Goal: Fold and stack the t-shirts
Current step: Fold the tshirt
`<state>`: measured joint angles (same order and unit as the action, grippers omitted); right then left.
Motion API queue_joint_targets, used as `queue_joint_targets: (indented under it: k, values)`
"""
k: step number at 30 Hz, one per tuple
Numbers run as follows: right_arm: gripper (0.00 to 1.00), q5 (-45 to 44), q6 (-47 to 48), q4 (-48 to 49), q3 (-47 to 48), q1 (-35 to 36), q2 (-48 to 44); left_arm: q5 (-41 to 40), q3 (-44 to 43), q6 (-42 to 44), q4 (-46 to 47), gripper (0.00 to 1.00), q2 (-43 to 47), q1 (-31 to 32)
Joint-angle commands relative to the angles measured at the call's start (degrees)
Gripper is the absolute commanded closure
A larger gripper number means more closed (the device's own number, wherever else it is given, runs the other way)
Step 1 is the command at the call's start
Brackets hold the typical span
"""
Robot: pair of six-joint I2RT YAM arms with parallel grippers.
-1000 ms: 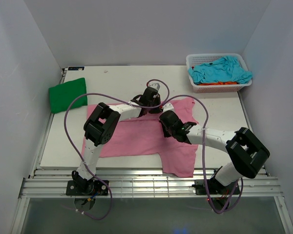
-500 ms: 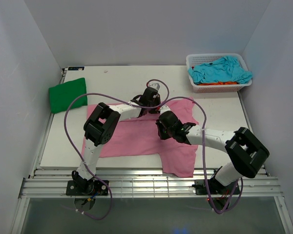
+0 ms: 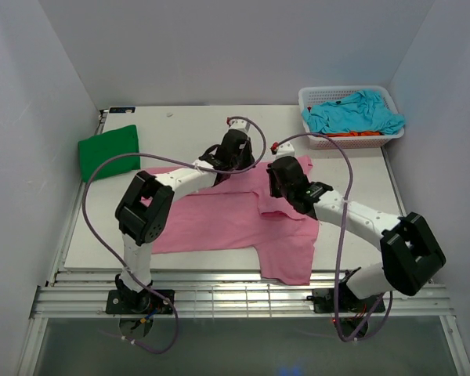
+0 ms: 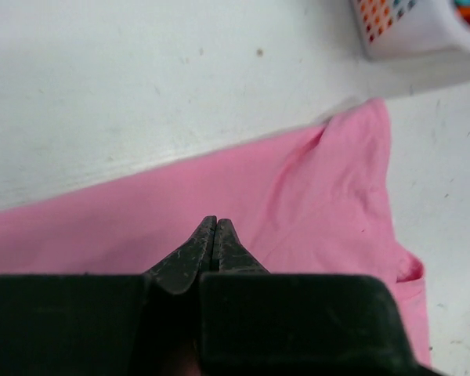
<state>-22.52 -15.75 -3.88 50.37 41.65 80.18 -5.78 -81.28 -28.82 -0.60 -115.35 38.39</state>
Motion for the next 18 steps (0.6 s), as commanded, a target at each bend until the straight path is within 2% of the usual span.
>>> queue_joint_targets:
  k: [1, 2, 4, 6, 7, 12, 18]
  values:
    - [0.73, -0.16, 3.53, 0.98, 4.81, -4.8, 5.23, -9.75, -0.99, 2.27, 0.87, 0.91, 8.56, 0.02]
    - [0.76, 0.11, 3.97, 1.07, 5.78, -5.69, 7.94, -16.48, -0.56, 2.45, -2.18, 0.91, 9.17, 0.02]
    - [0.82, 1.43, 5.19, 1.07, 8.67, -8.23, 10.68, -22.93, 1.81, 2.02, -4.57, 0.93, 10.75, -0.94]
    - [0.89, 2.91, 5.81, 1.24, 10.62, -10.87, 14.11, -27.87, 4.27, 1.22, -6.51, 0.99, 11.81, -3.31]
    - [0.92, 3.45, 6.34, 1.16, 12.8, -11.76, 16.47, -28.75, 7.07, 0.52, -7.04, 1.0, 12.95, -4.54]
    - [0.92, 6.17, 8.19, 0.98, 18.62, -16.41, 22.38, -27.8, 15.78, -5.71, -9.86, 1.0, 17.26, -15.34]
    - [0.92, 8.54, 8.37, 0.72, 22.05, -20.02, 28.52, -27.8, 20.54, -5.11, -9.15, 1.0, 18.76, -21.33]
